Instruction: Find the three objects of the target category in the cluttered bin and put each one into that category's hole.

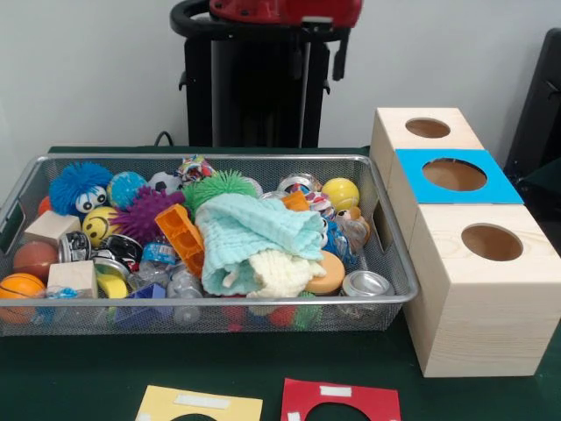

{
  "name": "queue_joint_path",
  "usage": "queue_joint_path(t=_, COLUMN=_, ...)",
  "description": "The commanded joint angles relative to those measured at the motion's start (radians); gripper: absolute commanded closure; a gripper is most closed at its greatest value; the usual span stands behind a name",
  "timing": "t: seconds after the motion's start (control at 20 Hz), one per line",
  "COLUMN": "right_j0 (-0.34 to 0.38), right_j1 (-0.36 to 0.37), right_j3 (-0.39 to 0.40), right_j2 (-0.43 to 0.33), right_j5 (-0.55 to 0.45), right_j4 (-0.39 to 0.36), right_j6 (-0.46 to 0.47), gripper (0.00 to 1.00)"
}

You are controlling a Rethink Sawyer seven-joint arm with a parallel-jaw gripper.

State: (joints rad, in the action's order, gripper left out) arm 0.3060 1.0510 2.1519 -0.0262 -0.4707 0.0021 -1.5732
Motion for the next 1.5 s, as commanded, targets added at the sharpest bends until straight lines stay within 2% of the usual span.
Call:
queue_joint_path(t=0.05, right_j0=0.167, right_j1=-0.081, right_j3=-0.029, right_j2=-0.134, right_j5=0.084, right_j4=-0.080, right_j6=0.086, gripper=0.00)
queue_joint_path(t=0.4, right_j0=0.389, right_j1=-0.104, right_j3=-0.010, right_j2=-0.240, right_j5=0.129, right_j4=-0.175, right_j6=0.157, gripper=0.00)
queue_joint_path(t=0.6, right_j0=0.480, right_j1=-0.156, right_j3=-0.061, right_j2=-0.274, right_j5=0.143, right_j4=-0.238, right_j6=0.148, gripper=0.00)
queue_joint_path(t=0.7, right_j0=0.514, right_j1=-0.211, right_j3=-0.112, right_j2=-0.294, right_j5=0.159, right_j4=-0.276, right_j6=0.153, gripper=0.00)
queue_joint_path(t=0.85, right_j0=0.531, right_j1=-0.302, right_j3=-0.191, right_j2=-0.302, right_j5=0.193, right_j4=-0.328, right_j6=0.127, gripper=0.00)
queue_joint_path(t=1.0, right_j0=0.514, right_j1=-0.347, right_j3=-0.251, right_j2=-0.284, right_j5=0.214, right_j4=-0.367, right_j6=0.081, gripper=0.00)
queue_joint_path(t=1.2, right_j0=0.477, right_j1=-0.383, right_j3=-0.294, right_j2=-0.256, right_j5=0.229, right_j4=-0.365, right_j6=-0.003, gripper=0.00)
queue_joint_path(t=1.5, right_j0=0.471, right_j1=-0.445, right_j3=-0.383, right_j2=-0.302, right_j5=0.186, right_j4=-0.408, right_j6=0.063, gripper=0.00)
